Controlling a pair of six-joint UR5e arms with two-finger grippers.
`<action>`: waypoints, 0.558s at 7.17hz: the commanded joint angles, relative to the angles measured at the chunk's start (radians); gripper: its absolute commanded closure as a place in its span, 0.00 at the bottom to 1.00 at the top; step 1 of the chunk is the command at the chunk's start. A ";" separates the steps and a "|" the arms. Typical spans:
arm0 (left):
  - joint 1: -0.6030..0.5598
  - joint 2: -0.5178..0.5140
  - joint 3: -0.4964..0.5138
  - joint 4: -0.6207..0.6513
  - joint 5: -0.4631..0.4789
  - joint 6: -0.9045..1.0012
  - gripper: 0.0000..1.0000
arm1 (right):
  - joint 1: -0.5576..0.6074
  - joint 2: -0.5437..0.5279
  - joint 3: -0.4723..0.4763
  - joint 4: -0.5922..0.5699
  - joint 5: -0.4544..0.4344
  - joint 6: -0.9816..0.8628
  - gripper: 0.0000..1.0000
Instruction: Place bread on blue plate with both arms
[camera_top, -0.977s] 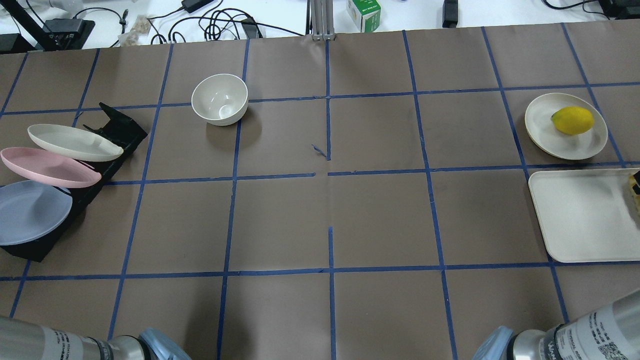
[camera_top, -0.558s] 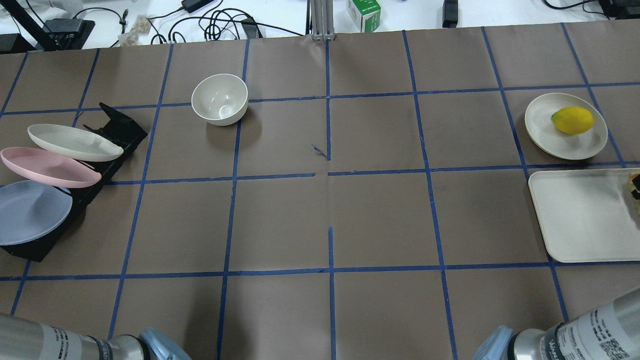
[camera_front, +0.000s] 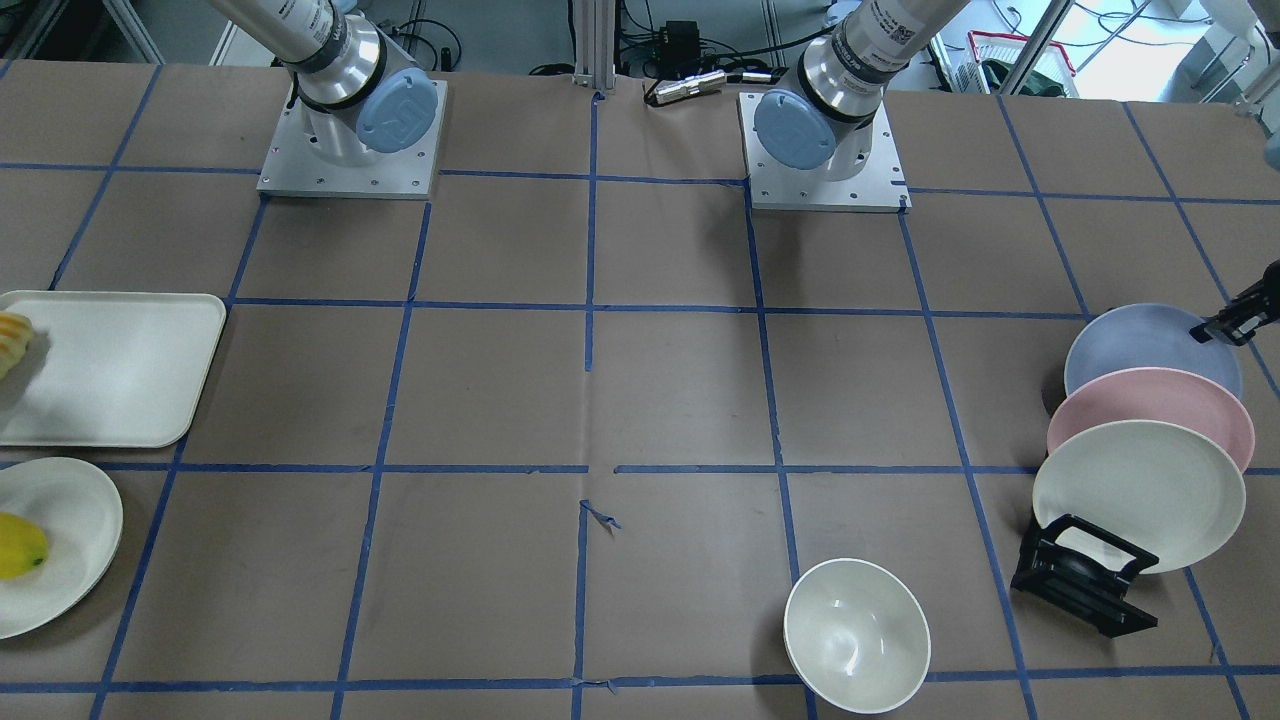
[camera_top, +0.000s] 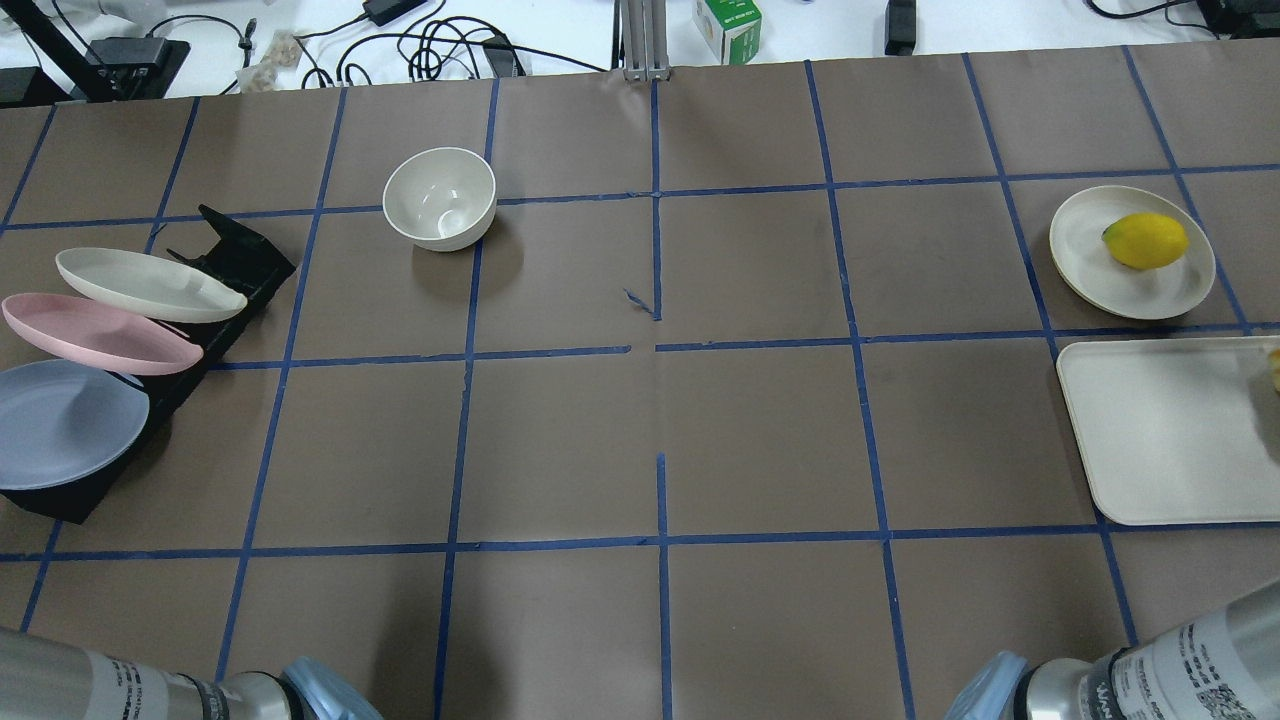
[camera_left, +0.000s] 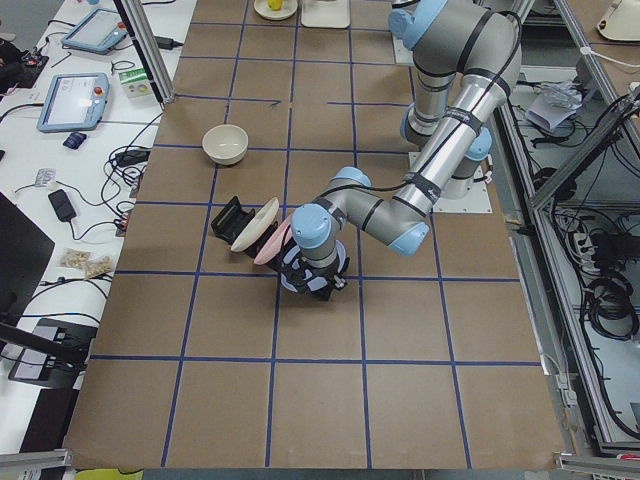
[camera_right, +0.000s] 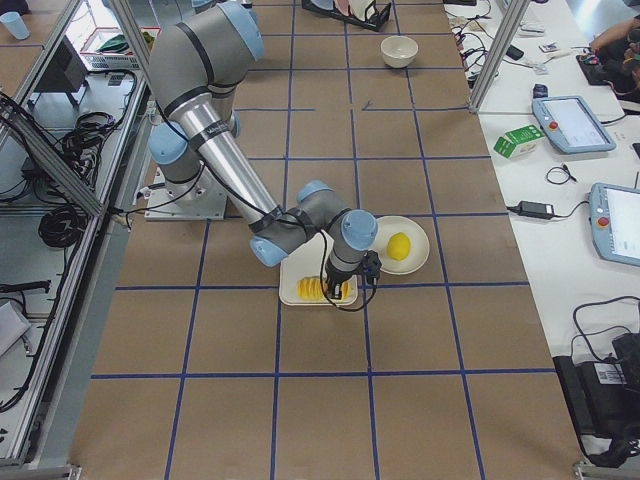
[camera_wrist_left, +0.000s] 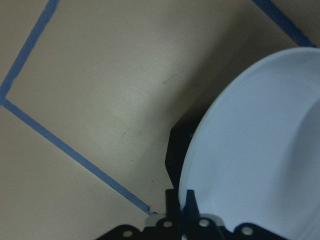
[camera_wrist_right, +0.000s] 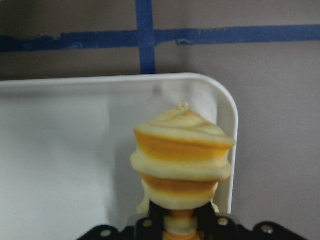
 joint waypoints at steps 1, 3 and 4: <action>-0.018 0.006 0.051 -0.022 0.006 0.005 1.00 | 0.011 -0.088 -0.009 0.129 0.010 0.099 1.00; -0.021 0.044 0.081 -0.105 0.055 0.008 1.00 | 0.066 -0.148 -0.010 0.150 0.007 0.133 1.00; -0.022 0.075 0.090 -0.174 0.067 0.011 1.00 | 0.084 -0.197 -0.010 0.169 0.015 0.133 1.00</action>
